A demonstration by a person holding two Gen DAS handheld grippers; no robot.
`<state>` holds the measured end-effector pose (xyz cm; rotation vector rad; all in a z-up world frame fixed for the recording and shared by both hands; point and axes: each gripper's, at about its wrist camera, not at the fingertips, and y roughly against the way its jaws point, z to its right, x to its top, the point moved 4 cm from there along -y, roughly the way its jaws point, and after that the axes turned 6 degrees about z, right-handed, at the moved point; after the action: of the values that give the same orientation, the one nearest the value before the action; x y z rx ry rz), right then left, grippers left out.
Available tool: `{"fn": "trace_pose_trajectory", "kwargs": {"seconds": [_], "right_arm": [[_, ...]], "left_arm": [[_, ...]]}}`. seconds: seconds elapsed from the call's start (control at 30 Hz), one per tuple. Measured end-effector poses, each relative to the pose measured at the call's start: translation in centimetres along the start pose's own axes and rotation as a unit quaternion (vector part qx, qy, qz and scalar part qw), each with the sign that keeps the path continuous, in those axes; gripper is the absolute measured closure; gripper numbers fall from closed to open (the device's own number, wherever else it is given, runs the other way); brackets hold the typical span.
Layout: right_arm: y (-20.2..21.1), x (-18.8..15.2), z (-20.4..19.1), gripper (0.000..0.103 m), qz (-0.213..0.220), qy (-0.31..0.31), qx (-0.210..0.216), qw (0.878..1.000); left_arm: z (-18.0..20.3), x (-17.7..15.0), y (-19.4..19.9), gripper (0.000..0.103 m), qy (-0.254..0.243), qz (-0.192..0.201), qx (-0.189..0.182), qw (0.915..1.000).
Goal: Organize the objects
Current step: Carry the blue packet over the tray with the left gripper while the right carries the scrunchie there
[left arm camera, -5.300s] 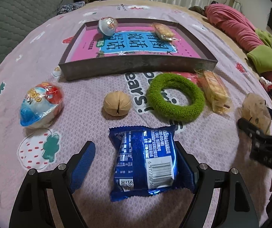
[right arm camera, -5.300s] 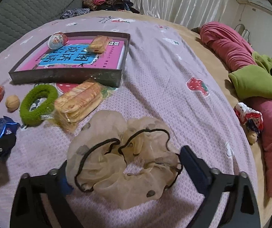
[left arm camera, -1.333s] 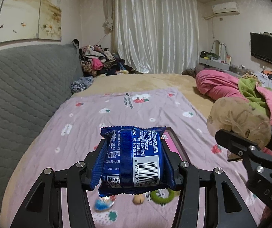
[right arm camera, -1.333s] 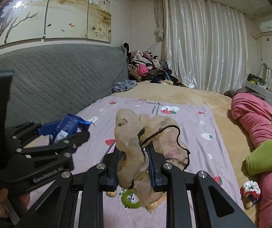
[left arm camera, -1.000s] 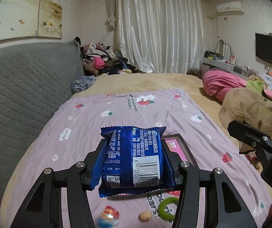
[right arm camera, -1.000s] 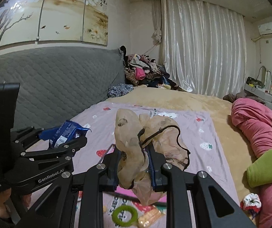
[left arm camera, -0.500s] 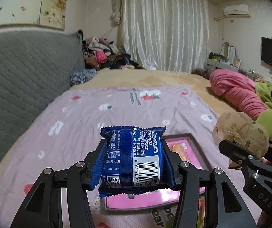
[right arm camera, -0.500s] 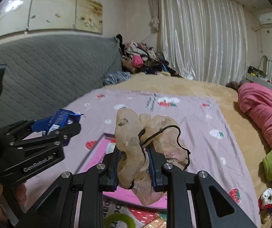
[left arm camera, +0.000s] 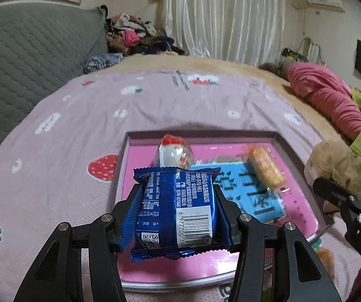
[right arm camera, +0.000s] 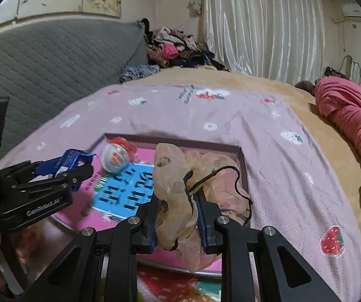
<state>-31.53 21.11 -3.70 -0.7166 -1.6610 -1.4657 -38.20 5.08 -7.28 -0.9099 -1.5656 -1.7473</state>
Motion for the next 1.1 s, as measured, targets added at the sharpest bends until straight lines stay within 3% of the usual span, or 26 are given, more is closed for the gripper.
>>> {"fn": "trace_pose_trajectory", "kwargs": {"seconds": [0.17, 0.87, 1.1], "right_arm": [[-1.5, -1.0, 0.4, 0.078, -0.018, -0.005, 0.003, 1.000], [-4.4, -2.7, 1.1, 0.078, -0.074, -0.017, -0.013, 0.997], [-4.8, -3.0, 1.2, 0.071, -0.085, -0.019, -0.012, 0.996]], "left_arm": [[-0.8, -0.1, -0.3, 0.048, 0.010, 0.003, 0.003, 0.9999], [-1.3, -1.7, -3.3, 0.047, 0.021, -0.049, 0.014, 0.9985], [-1.3, -1.9, -3.7, 0.046, 0.016, -0.055, 0.021, 0.9981]]}}
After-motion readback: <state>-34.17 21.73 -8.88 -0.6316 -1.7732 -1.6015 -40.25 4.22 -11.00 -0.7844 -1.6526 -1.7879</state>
